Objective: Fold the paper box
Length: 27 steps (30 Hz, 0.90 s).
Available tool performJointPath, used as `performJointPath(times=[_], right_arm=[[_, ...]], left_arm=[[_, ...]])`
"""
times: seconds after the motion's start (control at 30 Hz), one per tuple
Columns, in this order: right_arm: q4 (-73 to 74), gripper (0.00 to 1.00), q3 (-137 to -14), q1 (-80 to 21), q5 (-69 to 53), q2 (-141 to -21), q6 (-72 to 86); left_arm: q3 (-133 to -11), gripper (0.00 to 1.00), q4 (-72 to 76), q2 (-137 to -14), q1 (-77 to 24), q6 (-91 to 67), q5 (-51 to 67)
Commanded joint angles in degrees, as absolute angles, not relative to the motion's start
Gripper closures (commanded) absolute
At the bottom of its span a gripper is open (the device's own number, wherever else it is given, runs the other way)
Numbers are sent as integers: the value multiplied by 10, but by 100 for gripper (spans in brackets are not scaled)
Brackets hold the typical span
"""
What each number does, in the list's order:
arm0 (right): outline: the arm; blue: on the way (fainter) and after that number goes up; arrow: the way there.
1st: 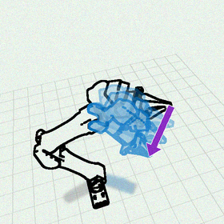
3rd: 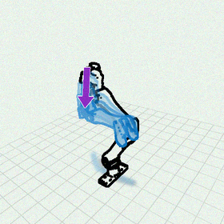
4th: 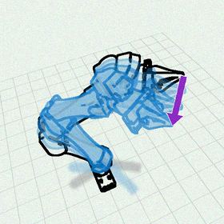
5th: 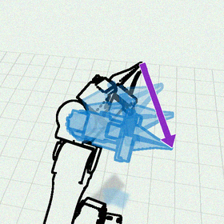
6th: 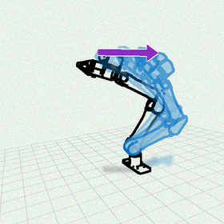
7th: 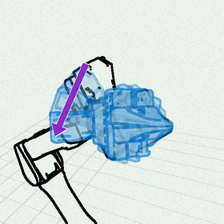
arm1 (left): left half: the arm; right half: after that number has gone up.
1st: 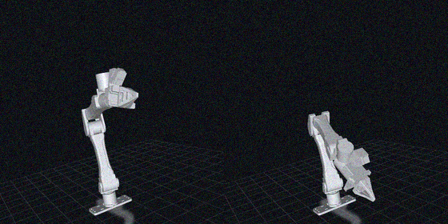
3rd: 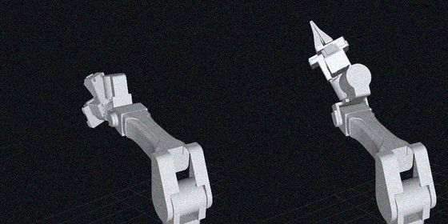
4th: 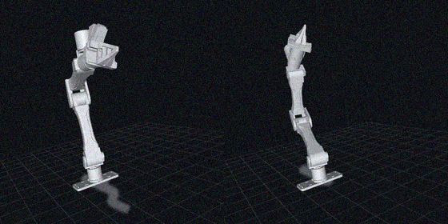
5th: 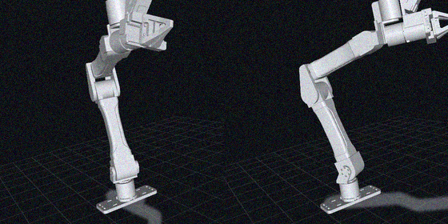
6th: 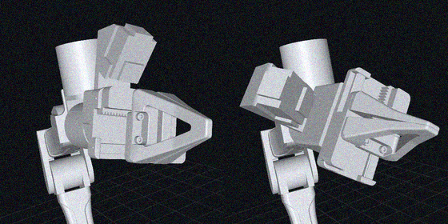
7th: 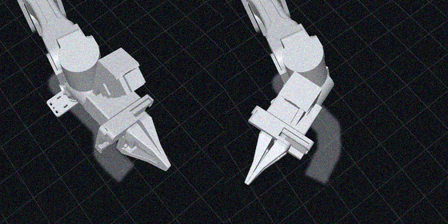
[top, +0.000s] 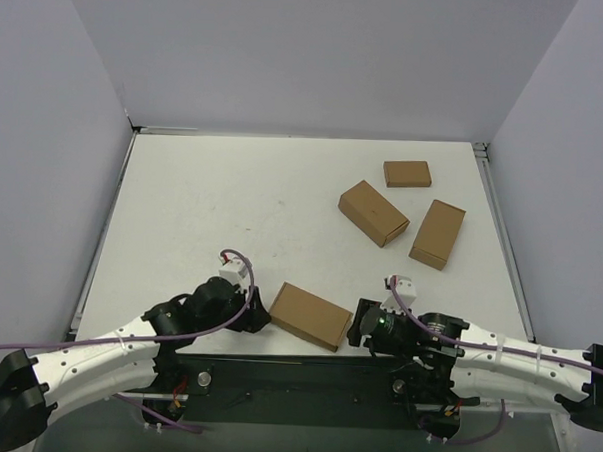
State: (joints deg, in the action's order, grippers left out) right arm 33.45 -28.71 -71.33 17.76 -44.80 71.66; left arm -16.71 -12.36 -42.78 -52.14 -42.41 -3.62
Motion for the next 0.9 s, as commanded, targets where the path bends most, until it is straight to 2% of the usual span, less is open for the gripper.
performJointPath(times=[0.0, 0.2, 0.4, 0.5, 0.7, 0.87], right_arm=[[334, 30, -326, -685, 210, -474, 663], [226, 20, -330, -536, 146, -493, 508], [198, 18, -359, -351, 46, -497, 385], [217, 17, -379, -302, 43, -471, 345], [229, 17, -387, -211, 32, -412, 305], [232, 17, -397, -197, 18, -403, 297]], left_arm=[[-225, 28, -142, -432, -488, -382, -40], [-300, 25, -141, -486, -331, -307, 13], [-364, 24, -173, -496, -186, -267, 106], [-408, 21, -219, -475, -161, -235, 112], [-469, 17, -299, -469, -158, -203, 33], [-482, 17, -316, -455, -159, -201, -11]])
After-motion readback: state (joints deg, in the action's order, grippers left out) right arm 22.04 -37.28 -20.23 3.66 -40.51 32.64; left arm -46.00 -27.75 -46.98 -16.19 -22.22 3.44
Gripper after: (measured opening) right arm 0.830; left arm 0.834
